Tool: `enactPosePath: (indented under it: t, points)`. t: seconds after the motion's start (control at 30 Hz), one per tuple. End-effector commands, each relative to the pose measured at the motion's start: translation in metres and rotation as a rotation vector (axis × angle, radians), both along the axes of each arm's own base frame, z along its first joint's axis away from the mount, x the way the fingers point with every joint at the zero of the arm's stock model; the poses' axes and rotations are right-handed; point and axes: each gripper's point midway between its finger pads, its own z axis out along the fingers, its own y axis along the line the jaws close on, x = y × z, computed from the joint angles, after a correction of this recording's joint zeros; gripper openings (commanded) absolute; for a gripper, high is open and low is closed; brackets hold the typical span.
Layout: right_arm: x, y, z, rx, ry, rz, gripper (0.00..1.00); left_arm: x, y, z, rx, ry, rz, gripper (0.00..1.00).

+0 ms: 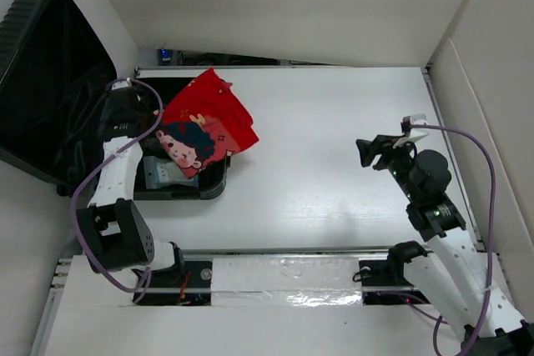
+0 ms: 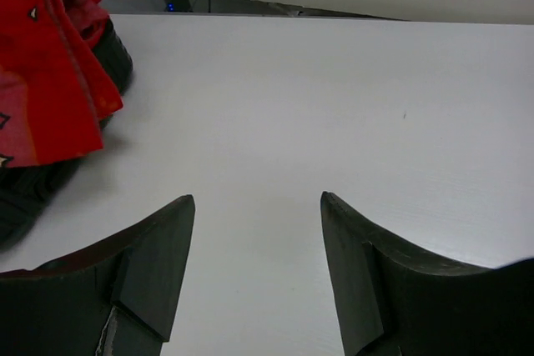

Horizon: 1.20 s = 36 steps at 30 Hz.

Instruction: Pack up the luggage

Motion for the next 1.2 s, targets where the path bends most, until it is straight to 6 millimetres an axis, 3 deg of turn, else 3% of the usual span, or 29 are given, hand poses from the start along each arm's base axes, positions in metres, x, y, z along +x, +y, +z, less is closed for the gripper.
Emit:
enactPosePath:
  t: [0.0, 0.1, 0.23, 0.4, 0.5, 0.53, 0.57, 0.6, 0.67, 0.73, 0.77, 0.83, 0.87, 0.9, 0.93, 0.97, 1.03, 1.07, 1.13, 1.17]
  points:
    - [-0.004, 0.005, 0.019, 0.016, -0.067, 0.028, 0.68, -0.012, 0.038, 0.012, 0.112, -0.030, 0.130, 0.00]
    - [-0.005, 0.005, 0.019, 0.016, -0.068, 0.029, 0.68, -0.024, 0.076, 0.003, 0.136, 0.009, 0.263, 0.00]
    - [-0.005, 0.006, 0.019, 0.017, -0.068, 0.035, 0.68, -0.028, 0.106, -0.009, 0.148, 0.057, 0.359, 0.00]
    - [-0.006, 0.008, 0.019, 0.015, -0.069, 0.051, 0.68, -0.018, 0.118, -0.020, 0.163, 0.107, 0.369, 0.00]
    - [-0.004, 0.009, 0.016, 0.014, -0.063, 0.054, 0.68, -0.011, 0.116, -0.041, 0.139, 0.162, 0.344, 0.03]
    - [-0.004, 0.011, 0.015, 0.013, -0.058, 0.064, 0.68, -0.011, 0.116, -0.045, 0.135, 0.165, 0.346, 0.13]
    - [-0.003, 0.012, 0.014, 0.011, -0.054, 0.071, 0.68, -0.014, 0.111, -0.051, 0.123, 0.164, 0.328, 0.43]
    - [-0.002, 0.014, 0.011, 0.008, -0.044, 0.078, 0.68, -0.011, 0.111, -0.046, 0.127, 0.129, 0.325, 0.55]
    - [-0.001, 0.018, 0.014, 0.010, -0.059, 0.100, 0.67, -0.008, 0.098, -0.029, 0.120, 0.068, 0.299, 0.73]
    - [-0.002, 0.029, 0.014, 0.007, -0.060, 0.155, 0.62, -0.001, 0.078, -0.006, 0.116, 0.005, 0.260, 0.77]
    - [-0.003, 0.031, 0.014, 0.002, -0.064, 0.169, 0.50, -0.001, 0.070, 0.021, 0.119, -0.063, 0.246, 0.78]
    - [-0.004, 0.036, 0.015, 0.000, -0.072, 0.200, 0.30, 0.002, 0.045, 0.051, 0.123, -0.148, 0.198, 0.77]
    - [-0.004, 0.036, 0.017, -0.002, -0.076, 0.203, 0.15, -0.004, 0.039, 0.080, 0.145, -0.221, 0.208, 0.74]
    - [-0.005, 0.039, 0.018, -0.004, -0.075, 0.212, 0.11, -0.008, 0.033, 0.093, 0.158, -0.247, 0.209, 0.70]
    - [-0.006, 0.040, 0.019, -0.005, -0.076, 0.217, 0.08, -0.012, 0.020, 0.104, 0.166, -0.268, 0.190, 0.67]
    - [-0.006, 0.040, 0.019, -0.007, -0.075, 0.215, 0.08, -0.024, 0.022, 0.125, 0.191, -0.318, 0.227, 0.61]
    - [-0.008, 0.041, 0.020, -0.008, -0.075, 0.218, 0.08, -0.042, 0.024, 0.133, 0.210, -0.321, 0.258, 0.43]
    - [-0.009, 0.043, 0.020, -0.010, -0.078, 0.226, 0.08, -0.062, 0.032, 0.145, 0.226, -0.353, 0.311, 0.32]
    - [-0.010, 0.043, 0.020, -0.010, -0.077, 0.225, 0.09, -0.089, 0.043, 0.145, 0.248, -0.342, 0.398, 0.14]
    - [-0.011, 0.042, 0.020, -0.014, -0.075, 0.225, 0.09, -0.118, 0.066, 0.146, 0.268, -0.360, 0.545, 0.04]
